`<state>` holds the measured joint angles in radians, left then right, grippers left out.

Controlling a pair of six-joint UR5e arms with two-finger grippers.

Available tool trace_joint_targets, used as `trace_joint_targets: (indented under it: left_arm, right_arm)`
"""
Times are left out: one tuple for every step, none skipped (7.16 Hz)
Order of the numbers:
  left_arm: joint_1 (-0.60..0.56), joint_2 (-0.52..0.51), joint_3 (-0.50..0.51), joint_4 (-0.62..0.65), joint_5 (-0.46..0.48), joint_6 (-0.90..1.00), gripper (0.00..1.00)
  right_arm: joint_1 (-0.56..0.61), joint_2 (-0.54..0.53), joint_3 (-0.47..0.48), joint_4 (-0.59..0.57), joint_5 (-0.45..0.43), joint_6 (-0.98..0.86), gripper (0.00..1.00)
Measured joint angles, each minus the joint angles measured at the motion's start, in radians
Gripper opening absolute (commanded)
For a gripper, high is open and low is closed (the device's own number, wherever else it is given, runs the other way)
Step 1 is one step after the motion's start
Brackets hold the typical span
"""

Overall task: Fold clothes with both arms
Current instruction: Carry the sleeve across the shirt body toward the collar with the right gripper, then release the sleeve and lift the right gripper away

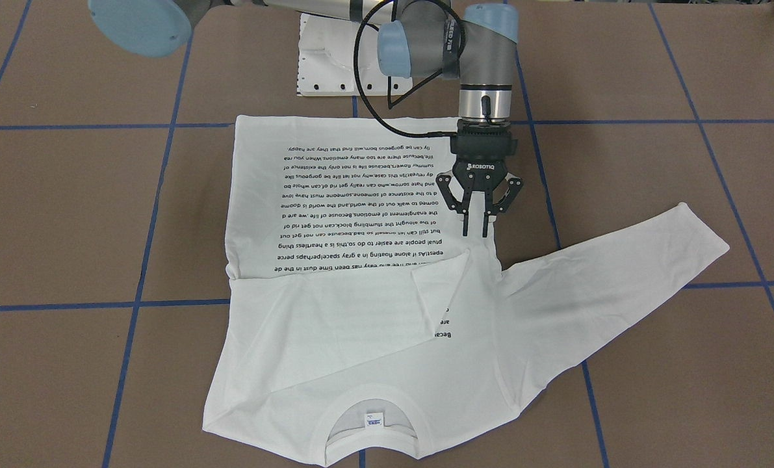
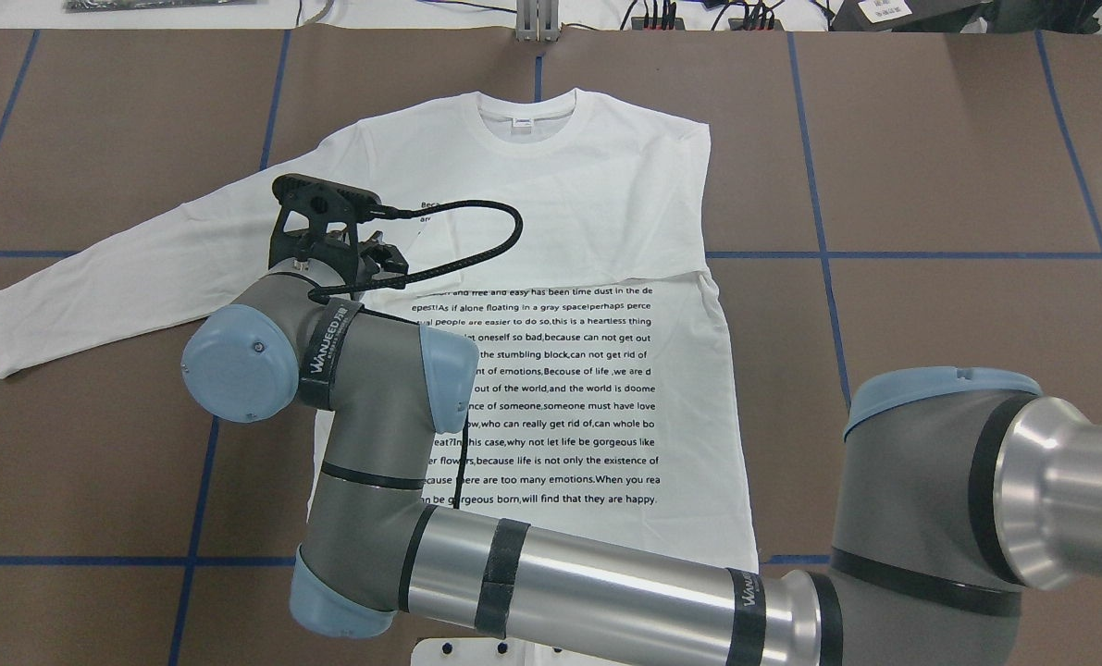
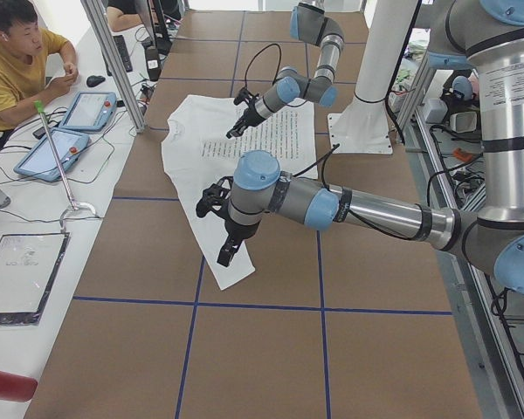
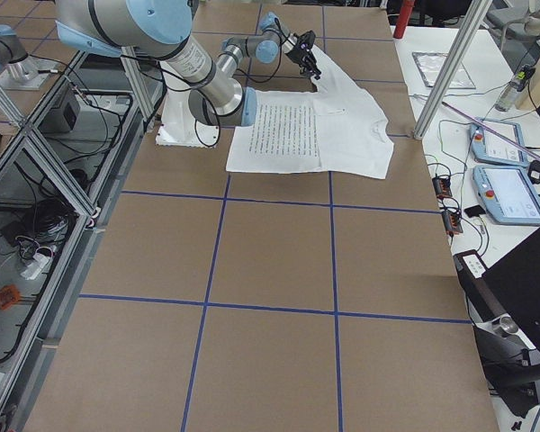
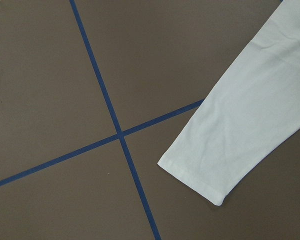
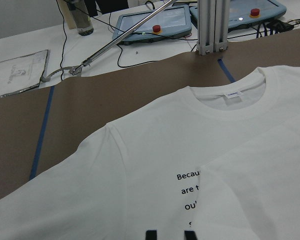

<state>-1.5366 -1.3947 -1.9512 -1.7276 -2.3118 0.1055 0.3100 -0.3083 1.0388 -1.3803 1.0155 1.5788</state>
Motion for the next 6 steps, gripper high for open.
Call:
trace_joint_targets:
  left_arm:
    - [-0.001, -0.001, 0.000, -0.001, 0.000, 0.000, 1.00]
    - [-0.001, -0.006, 0.000, -0.003, -0.001, 0.000, 1.00]
    - [0.000, -0.021, 0.000, -0.007, -0.002, 0.001, 1.00]
    - [0.002, -0.054, 0.002, -0.018, -0.002, 0.003, 1.00]
    - [0.004, -0.103, 0.011, -0.048, -0.003, 0.003, 1.00]
    - [0.005, -0.141, 0.022, -0.097, -0.006, 0.002, 1.00]
  right_arm:
    - [0.003, 0.005, 0.006, -0.002, 0.036, 0.009, 1.00]
    - [0.024, 0.006, 0.017, -0.017, 0.090, 0.013, 1.00]
    - [0.075, 0.000, 0.025, -0.051, 0.172, 0.014, 1.00]
    - [0.149, -0.023, 0.044, -0.090, 0.285, 0.006, 1.00]
    - [0.232, -0.074, 0.104, -0.129, 0.407, -0.038, 1.00]
    - [0.311, -0.149, 0.209, -0.176, 0.516, -0.127, 1.00]
